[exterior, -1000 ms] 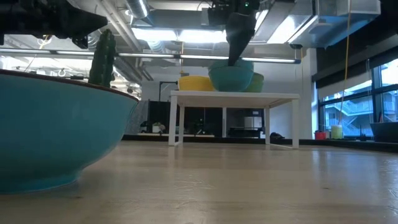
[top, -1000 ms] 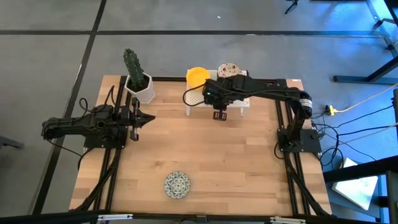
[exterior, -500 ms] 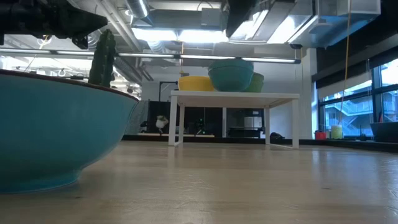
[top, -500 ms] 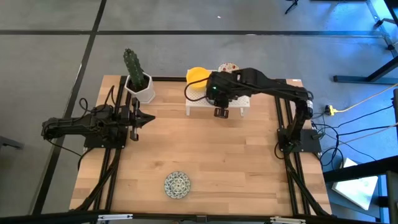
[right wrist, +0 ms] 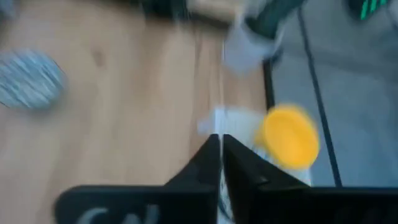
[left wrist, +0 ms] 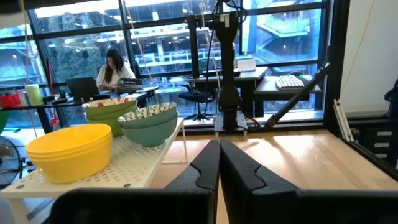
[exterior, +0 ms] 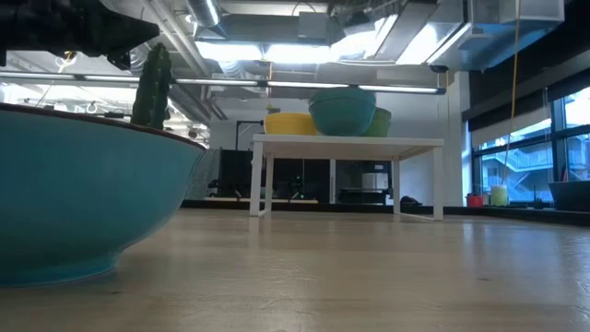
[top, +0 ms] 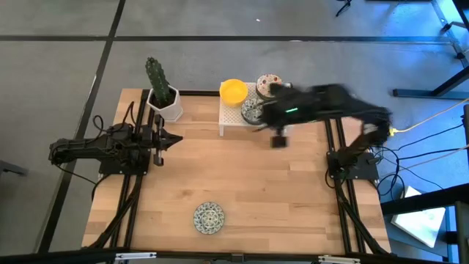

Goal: Pick & Place Mini bowls
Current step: Stack the blue bowl on top of the blue bowl on the shelf

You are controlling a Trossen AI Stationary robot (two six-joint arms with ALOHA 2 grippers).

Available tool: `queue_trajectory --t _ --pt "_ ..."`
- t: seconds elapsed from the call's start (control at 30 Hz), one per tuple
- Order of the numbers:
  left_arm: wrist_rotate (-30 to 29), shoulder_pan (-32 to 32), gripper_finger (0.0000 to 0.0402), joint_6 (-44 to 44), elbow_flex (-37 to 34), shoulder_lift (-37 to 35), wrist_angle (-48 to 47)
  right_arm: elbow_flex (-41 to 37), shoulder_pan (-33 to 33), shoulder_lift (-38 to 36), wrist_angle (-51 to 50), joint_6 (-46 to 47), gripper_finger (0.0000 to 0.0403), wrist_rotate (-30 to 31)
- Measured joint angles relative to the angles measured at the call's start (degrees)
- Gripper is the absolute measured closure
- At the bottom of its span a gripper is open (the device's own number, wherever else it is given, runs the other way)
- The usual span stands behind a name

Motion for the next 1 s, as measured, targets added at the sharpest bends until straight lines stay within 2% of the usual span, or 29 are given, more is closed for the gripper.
queue_trajectory --t 0.07,0.17,0.3,0.43,0.6,0.77,0.9,1.0 --pt "-0.01 0.00 0.0397 0.89 0.00 -0.02 -0.15 0.06 0.06 -5.35 1.89 -0.64 0.0396 -4.87" --pt "-0.08 -0.02 0.0398 1.91 0.00 -0.02 -0.01 -1.04 0.27 -12.92 4.59 1.56 0.0390 -11.43" --pt "-1.24 -0.01 0.0398 2.44 0.00 -0.02 0.49 -10.34 2.20 -23.37 7.95 2.72 0.0393 -12.63" --pt "-1.61 0.00 0.0398 3.25 0.00 -0.02 0.45 -26.11 2.33 -34.90 15.18 6.38 0.0398 -12.72" --pt "-1.61 0.00 0.0398 4.80 0.00 0.00 0.44 -51.15 2.33 -49.84 30.99 11.76 0.0397 -12.80" --pt "-1.55 0.00 0.0398 3.72 0.00 0.00 0.06 -74.89 2.31 -62.43 45.31 13.17 0.0399 -13.20" --pt "-1.02 -0.01 0.0398 3.38 0.00 0.00 -2.27 -89.59 2.31 -71.25 57.99 15.42 0.0397 -15.01" --pt "-1.02 -0.01 0.0398 3.27 0.00 0.00 -2.89 -96.62 2.31 -76.17 63.67 16.33 0.0400 -15.17"
